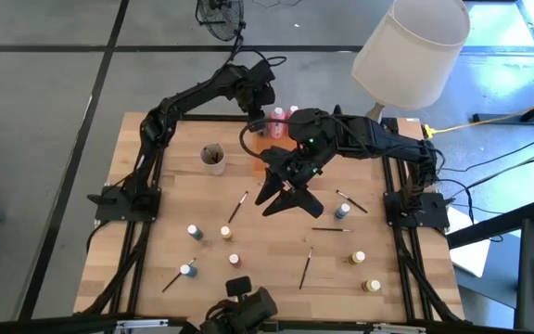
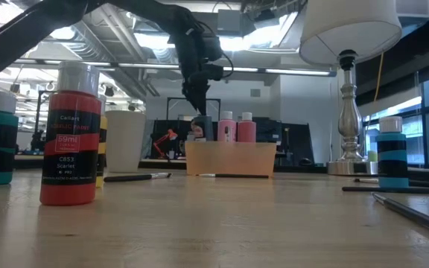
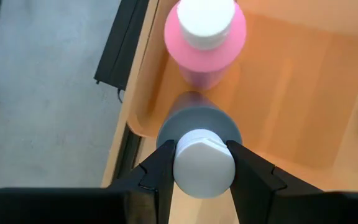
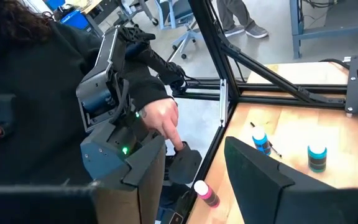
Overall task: Pick & Place Paint Supplies
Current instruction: Put the black paint bottle into the orange bin
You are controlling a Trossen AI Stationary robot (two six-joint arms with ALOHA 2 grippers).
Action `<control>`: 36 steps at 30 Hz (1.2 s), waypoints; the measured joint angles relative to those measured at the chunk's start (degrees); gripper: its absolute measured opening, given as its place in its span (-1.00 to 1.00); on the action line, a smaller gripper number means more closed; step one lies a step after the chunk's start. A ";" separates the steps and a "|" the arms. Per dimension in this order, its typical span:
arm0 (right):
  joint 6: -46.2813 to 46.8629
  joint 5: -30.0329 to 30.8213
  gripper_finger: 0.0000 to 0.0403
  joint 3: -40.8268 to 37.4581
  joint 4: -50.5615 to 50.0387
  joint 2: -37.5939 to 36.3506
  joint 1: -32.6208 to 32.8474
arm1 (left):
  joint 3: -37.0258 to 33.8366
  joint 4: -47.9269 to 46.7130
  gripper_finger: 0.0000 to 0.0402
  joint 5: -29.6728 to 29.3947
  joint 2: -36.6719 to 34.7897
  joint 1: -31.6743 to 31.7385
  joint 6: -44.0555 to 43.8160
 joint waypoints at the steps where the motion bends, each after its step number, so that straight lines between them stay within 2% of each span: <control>1: 0.02 0.00 -0.15 0.00 0.14 0.00 0.00 | 0.00 -0.03 -0.42 0.00 0.00 0.00 1.15; 14: 0.64 0.09 -0.15 0.00 1.24 0.02 0.01 | 0.00 -0.07 -0.42 2.21 0.00 -0.04 7.25; 33: 0.76 0.11 -0.15 0.00 1.82 0.02 0.02 | 0.22 -0.13 -0.42 3.66 2.03 0.22 6.39; 36: 0.77 0.11 -0.15 0.00 1.81 0.02 0.02 | 0.17 -0.15 -0.35 3.74 2.05 0.24 6.26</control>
